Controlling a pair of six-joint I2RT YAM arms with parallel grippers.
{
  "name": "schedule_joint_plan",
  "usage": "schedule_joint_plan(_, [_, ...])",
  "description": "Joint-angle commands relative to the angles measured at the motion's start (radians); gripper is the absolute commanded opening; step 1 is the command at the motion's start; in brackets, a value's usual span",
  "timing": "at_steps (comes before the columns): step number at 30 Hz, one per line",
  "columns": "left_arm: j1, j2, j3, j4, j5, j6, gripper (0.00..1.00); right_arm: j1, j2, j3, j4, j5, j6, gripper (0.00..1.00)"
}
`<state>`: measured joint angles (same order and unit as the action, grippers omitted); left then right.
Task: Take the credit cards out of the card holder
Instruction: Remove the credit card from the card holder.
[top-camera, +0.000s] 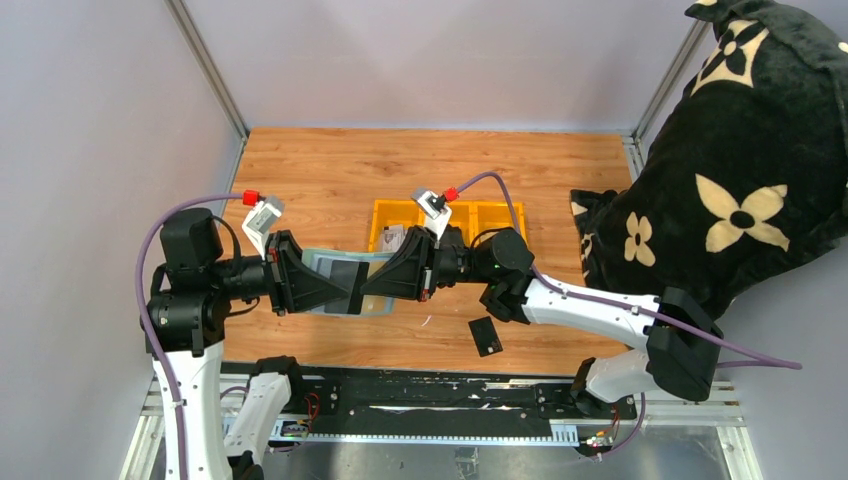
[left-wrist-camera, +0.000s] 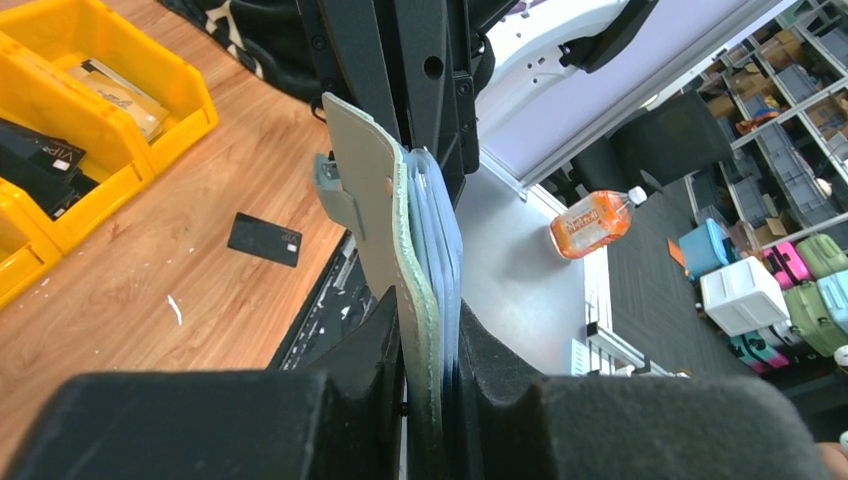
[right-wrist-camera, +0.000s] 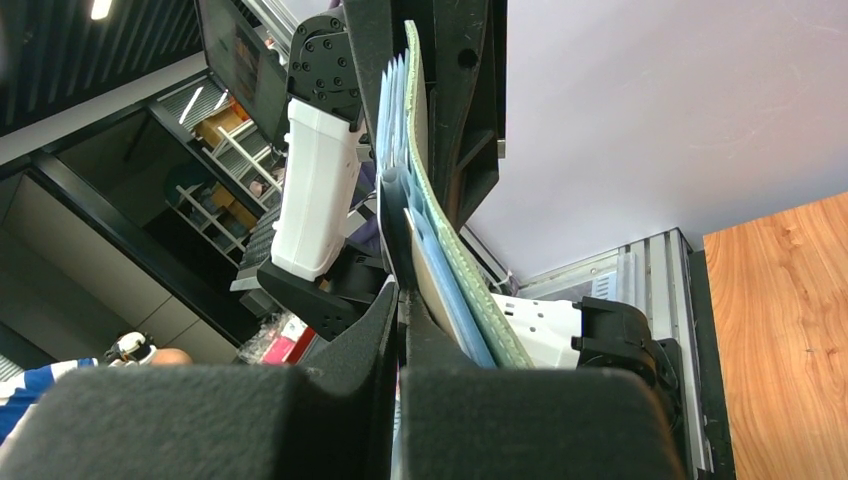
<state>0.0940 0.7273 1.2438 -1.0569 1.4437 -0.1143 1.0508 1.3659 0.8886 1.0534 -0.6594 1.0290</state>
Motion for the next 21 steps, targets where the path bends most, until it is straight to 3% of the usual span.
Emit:
schedule_joint_plan(1, [-0.008,-0.02,0.03,-0.012,0.067,-0.013,0.19,-0.017,-0.003,-0.001,-0.01,0.018,-0.016,0.0])
schedule_joint_plan(3, [-0.008,-0.021,0.031,-0.012,0.053,-0.014,0.14,-0.017,-0.001,0.003,-0.01,0.012,-0.012,0.03])
schedule_joint_plan(6, [-0.007,-0.024,0.032,-0.012,0.026,-0.018,0.04,-0.012,0.001,0.005,0.002,0.019,-0.005,0.32])
schedule_joint_plan(7, [-0.008,-0.025,0.032,-0.012,0.017,-0.017,0.02,-0.01,0.003,0.01,0.006,0.021,-0.002,0.37])
schedule_joint_plan(10, [-0.007,-0.029,0.035,-0.011,-0.002,-0.013,0.01,0.0,0.018,0.038,0.001,0.025,-0.002,0.41])
schedule_joint_plan(12, [-0.008,-0.028,0.04,-0.011,-0.01,-0.014,0.01,0.003,0.031,0.054,-0.002,0.025,0.0,0.35])
schedule_joint_plan(18, [-0.008,-0.03,0.052,-0.009,-0.009,-0.021,0.02,-0.002,0.026,0.037,0.005,0.031,0.004,0.08])
schedule_joint_plan(21, [-0.008,-0.028,0.059,-0.009,-0.008,-0.021,0.02,-0.016,-0.006,-0.007,0.005,0.041,0.001,0.0])
